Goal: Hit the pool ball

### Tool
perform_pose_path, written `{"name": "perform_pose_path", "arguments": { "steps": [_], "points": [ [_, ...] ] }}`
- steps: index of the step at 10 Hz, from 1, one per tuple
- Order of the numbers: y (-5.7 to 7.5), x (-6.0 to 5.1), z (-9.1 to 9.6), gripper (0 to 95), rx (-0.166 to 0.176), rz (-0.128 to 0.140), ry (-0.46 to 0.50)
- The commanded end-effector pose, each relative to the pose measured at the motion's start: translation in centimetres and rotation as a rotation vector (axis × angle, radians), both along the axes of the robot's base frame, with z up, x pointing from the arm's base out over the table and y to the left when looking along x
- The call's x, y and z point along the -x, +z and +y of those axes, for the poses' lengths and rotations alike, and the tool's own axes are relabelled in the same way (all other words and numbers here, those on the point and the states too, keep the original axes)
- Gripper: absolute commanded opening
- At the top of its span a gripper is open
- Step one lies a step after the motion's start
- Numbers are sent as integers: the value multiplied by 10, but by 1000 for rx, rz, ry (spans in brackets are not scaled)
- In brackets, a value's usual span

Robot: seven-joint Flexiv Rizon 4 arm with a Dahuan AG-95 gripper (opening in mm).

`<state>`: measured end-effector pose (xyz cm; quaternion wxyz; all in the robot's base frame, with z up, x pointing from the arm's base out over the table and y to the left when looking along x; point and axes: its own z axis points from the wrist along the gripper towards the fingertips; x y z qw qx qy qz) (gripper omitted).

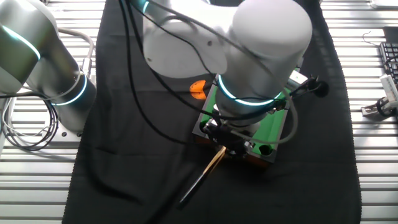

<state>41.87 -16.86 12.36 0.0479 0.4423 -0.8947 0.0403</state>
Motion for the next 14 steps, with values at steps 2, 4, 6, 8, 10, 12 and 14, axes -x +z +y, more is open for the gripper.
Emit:
{"name": "perform_pose_path", "arguments": {
  "steps": [2, 4, 6, 8, 10, 12, 14],
  "points": [
    [1, 3, 2, 0, -48, -32, -55],
    [3, 6, 3, 0, -87, -63, -80],
    [4, 6, 5, 0, -128, -106, -130],
    [6, 3, 10, 0, -129, -113, -152],
    [8, -1, 14, 0, -128, -113, -159],
    [9, -9, 21, 0, -123, -115, -185],
    [8, -12, 24, 0, -130, -126, -204]
  ]
}}
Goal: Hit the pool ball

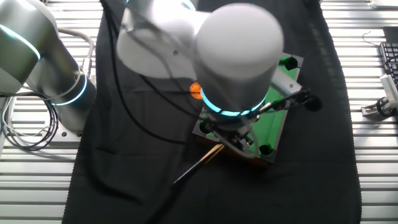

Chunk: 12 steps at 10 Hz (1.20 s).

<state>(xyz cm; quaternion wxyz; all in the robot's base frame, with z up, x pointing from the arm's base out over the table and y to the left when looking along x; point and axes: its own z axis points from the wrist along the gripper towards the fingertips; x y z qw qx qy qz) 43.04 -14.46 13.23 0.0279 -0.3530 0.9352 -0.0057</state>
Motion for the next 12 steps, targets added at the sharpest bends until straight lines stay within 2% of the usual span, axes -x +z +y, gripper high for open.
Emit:
{"name": "perform_pose_path", "arguments": {
  "steps": [1, 12],
  "points": [
    [-3, -3, 1, 0, -4, -14, -11],
    [-14, -17, -7, 0, -15, -20, 8]
  ]
}}
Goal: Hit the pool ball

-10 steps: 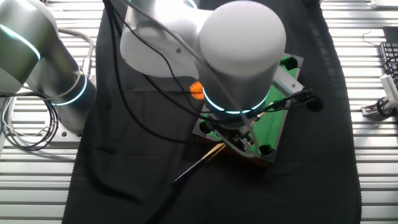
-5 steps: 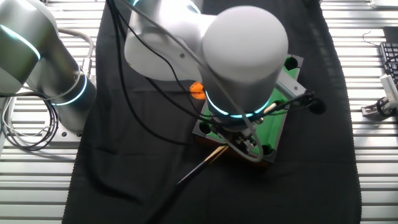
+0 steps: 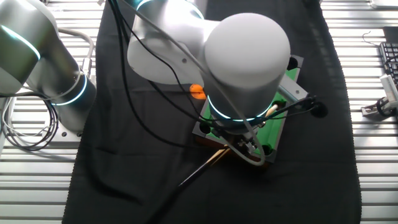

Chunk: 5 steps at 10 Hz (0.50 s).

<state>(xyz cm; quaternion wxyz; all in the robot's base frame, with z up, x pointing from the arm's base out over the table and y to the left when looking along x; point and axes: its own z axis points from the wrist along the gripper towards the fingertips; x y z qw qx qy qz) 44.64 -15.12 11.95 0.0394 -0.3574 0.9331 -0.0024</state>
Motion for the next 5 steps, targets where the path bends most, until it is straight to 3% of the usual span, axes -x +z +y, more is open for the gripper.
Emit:
{"name": "perform_pose_path", "arguments": {
  "steps": [1, 5],
  "points": [
    [-2, -2, 0, 0, 0, -3, -3],
    [-11, -10, 3, 0, -1, -5, -3]
  ]
}}
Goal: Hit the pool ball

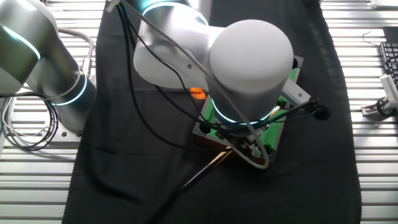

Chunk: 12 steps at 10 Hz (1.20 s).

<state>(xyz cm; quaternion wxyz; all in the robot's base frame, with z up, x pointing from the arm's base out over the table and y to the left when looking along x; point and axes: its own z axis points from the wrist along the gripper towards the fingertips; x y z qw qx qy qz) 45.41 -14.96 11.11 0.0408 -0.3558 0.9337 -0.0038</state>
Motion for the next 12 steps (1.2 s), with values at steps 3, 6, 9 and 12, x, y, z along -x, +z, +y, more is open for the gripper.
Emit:
{"name": "perform_pose_path", "arguments": {
  "steps": [3, 6, 9, 12],
  "points": [
    [-8, -7, 2, 0, -4, -5, 3],
    [-14, -11, 4, 0, -6, -12, 2],
    [-18, -14, 3, 0, -12, -14, 7],
    [-19, -15, 3, 0, -9, -13, 11]
  ]
}}
